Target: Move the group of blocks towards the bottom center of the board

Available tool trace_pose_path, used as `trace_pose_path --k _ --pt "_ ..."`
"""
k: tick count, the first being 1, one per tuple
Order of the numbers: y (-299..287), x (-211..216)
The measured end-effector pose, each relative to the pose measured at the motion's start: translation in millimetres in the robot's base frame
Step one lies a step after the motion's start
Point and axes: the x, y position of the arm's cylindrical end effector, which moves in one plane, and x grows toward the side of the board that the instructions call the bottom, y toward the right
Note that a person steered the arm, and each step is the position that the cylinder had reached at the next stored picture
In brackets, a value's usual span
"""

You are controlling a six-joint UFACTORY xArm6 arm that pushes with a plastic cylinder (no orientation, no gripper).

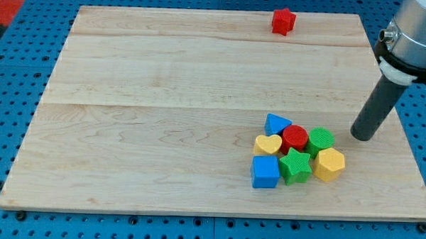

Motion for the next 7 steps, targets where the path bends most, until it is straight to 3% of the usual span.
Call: trace_pose_path --k 4,6,7 --pt "-17.2 -16.3" --pt "-22.1 -44.0" --pt "-57.5 -33.6"
